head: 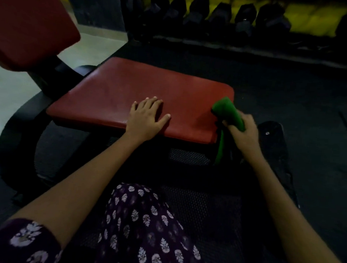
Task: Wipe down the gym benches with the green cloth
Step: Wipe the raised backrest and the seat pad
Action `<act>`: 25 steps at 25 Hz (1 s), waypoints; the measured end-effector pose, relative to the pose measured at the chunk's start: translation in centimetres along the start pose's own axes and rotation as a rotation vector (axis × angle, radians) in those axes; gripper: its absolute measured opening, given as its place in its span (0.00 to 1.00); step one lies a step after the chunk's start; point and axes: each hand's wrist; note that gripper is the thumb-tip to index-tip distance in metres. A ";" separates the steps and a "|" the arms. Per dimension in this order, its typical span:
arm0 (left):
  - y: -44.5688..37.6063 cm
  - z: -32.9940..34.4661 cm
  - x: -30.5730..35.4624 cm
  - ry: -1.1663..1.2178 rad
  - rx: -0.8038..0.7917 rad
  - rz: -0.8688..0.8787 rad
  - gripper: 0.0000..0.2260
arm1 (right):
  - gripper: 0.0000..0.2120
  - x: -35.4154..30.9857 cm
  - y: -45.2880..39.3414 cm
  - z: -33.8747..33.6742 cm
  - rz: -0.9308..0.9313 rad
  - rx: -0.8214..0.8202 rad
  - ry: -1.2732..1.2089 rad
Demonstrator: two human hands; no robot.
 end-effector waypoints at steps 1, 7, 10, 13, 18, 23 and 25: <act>-0.1 -0.1 0.1 0.007 0.009 0.007 0.36 | 0.17 1.2 2.1 -0.5 0.029 0.027 -0.069; -2.1 -1.2 2.7 -0.028 -0.085 -0.077 0.27 | 0.13 5.3 6.6 -5.1 0.298 0.155 -0.253; -3.7 -0.5 6.4 0.052 -0.090 0.008 0.26 | 0.07 2.4 6.3 -2.4 0.374 0.226 -0.491; -4.2 1.5 9.5 0.087 -0.162 0.081 0.26 | 0.16 0.3 6.5 1.6 0.298 0.136 -0.332; -4.7 3.4 10.3 0.036 -0.163 0.077 0.25 | 0.17 -0.3 -1.4 0.2 0.248 0.127 0.192; -5.3 3.6 10.2 0.063 -0.144 0.071 0.25 | 0.19 -1.7 -10.2 1.4 0.187 0.119 0.467; -5.3 3.4 10.0 0.077 -0.149 0.071 0.25 | 0.21 -1.5 -11.5 1.2 0.186 0.087 0.458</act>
Point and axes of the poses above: each hand's wrist, its own y-axis away from the middle knuckle, its own z-axis out of the palm, x = y × z, and after that the axes turned 9 degrees about y, right-handed
